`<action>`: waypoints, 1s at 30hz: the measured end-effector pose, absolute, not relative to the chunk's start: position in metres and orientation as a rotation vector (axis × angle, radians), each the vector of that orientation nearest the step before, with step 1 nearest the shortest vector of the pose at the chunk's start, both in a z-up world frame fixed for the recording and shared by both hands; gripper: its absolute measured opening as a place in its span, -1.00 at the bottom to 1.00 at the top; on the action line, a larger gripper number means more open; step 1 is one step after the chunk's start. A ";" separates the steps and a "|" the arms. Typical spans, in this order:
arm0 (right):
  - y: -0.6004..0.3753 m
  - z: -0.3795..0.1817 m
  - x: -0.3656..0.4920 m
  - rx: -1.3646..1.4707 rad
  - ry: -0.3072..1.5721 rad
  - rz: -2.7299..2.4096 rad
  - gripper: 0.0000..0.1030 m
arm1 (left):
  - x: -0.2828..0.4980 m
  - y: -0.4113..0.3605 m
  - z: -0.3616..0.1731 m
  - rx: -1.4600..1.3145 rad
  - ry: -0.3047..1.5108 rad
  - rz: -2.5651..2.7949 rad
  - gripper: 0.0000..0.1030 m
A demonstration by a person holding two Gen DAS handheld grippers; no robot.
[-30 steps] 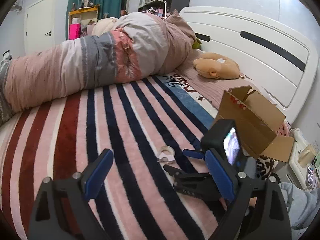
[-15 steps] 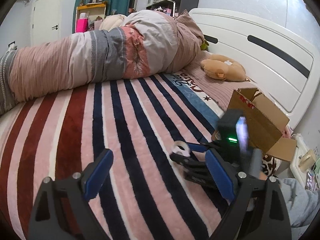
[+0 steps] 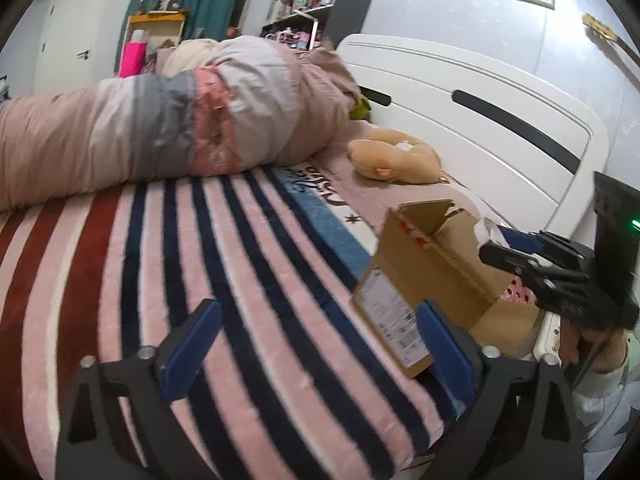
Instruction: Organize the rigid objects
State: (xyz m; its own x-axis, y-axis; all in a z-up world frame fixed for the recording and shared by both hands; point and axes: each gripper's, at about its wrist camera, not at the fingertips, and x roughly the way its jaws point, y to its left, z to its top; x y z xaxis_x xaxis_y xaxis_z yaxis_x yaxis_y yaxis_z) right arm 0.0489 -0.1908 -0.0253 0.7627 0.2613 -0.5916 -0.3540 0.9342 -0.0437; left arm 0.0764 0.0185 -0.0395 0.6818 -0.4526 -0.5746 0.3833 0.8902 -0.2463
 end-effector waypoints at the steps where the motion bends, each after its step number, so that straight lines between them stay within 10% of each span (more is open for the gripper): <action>1: -0.210 -0.029 0.057 -0.155 0.653 0.288 -0.16 | 0.078 0.009 -0.039 -0.103 0.669 -0.469 0.96; 11: -0.253 -0.068 0.100 -0.127 0.826 0.214 0.26 | 0.087 -0.037 -0.042 -0.049 0.670 -0.395 0.98; 23: -0.255 -0.007 0.047 -0.019 0.447 0.592 1.00 | 0.060 -0.015 -0.012 -0.079 0.567 -0.133 0.98; 30: -0.243 -0.011 0.047 -0.001 0.430 0.642 1.00 | 0.055 -0.014 -0.013 -0.074 0.560 -0.069 0.98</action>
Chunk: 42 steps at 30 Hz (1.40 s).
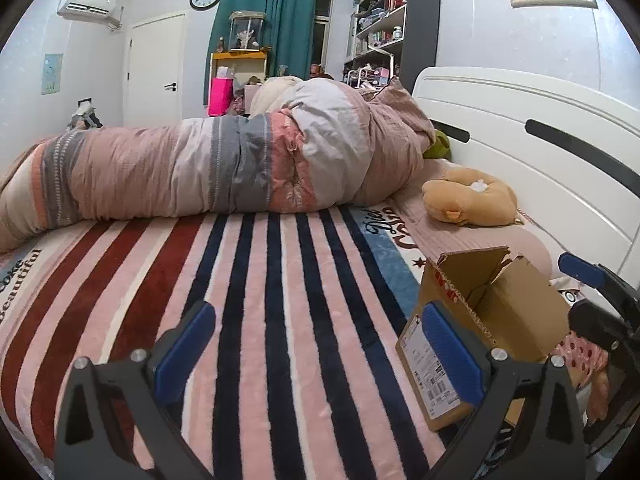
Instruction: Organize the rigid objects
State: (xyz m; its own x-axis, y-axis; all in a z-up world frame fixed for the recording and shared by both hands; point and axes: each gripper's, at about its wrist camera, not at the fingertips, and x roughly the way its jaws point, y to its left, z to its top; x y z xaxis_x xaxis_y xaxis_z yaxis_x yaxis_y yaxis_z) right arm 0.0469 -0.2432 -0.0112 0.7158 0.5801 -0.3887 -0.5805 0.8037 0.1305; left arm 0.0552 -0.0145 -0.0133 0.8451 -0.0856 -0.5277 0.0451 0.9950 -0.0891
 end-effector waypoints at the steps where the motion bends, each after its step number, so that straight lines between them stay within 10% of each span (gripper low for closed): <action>1: -0.242 -0.015 0.047 -0.004 0.433 0.636 1.00 | 0.055 -0.015 -0.014 -0.070 0.561 -0.066 0.99; 42: -0.245 -0.014 0.038 0.012 0.414 0.591 1.00 | 0.046 -0.017 -0.006 -0.035 0.530 -0.023 0.99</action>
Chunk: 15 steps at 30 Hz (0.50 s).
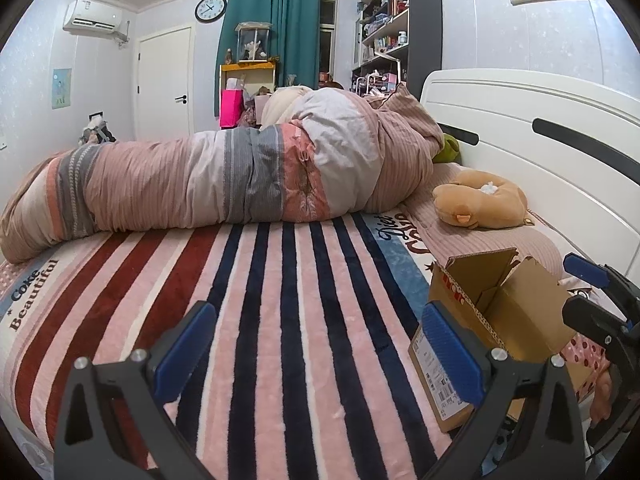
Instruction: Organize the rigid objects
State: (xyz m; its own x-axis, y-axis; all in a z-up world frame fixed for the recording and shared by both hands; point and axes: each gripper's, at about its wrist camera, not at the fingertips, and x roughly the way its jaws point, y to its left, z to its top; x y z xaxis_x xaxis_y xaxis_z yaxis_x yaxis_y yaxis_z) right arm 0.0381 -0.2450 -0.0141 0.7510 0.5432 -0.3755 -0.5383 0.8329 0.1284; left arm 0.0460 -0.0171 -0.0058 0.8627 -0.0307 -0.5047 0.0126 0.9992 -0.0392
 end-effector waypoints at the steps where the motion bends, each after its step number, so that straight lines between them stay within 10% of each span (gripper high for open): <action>1: -0.245 -0.014 0.038 0.012 0.414 0.590 1.00 | 0.046 -0.017 -0.006 -0.036 0.530 -0.023 0.99; 15: -0.245 -0.012 0.038 0.010 0.408 0.590 1.00 | 0.045 -0.018 -0.004 -0.035 0.525 -0.019 0.99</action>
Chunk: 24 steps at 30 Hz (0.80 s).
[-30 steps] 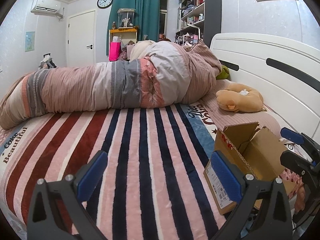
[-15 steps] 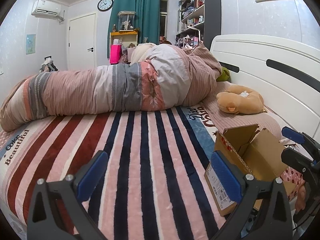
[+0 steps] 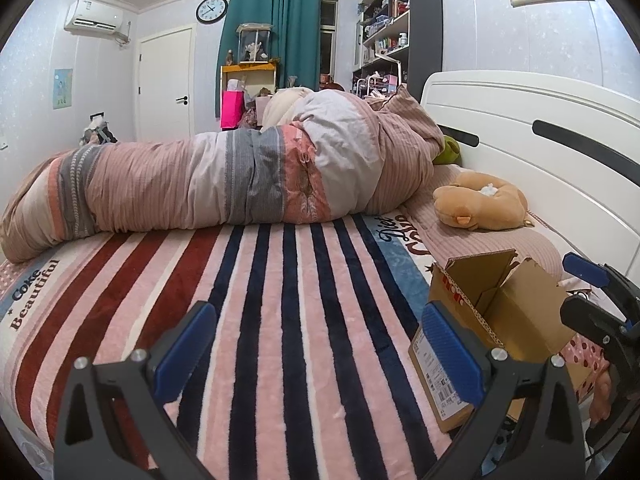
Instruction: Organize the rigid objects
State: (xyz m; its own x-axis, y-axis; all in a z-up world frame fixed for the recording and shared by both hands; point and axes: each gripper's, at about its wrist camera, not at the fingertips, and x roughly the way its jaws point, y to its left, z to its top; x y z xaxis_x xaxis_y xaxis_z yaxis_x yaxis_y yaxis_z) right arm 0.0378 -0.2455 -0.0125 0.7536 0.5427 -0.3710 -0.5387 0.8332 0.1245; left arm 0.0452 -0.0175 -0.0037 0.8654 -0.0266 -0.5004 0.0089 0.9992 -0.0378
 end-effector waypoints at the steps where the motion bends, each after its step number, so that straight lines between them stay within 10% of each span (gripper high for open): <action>1: -0.245 -0.012 0.037 0.010 0.405 0.588 1.00 | 0.045 -0.017 -0.004 -0.035 0.525 -0.020 0.99; 24: -0.244 -0.009 0.036 0.002 0.395 0.585 1.00 | 0.042 -0.018 0.001 -0.033 0.516 -0.015 0.99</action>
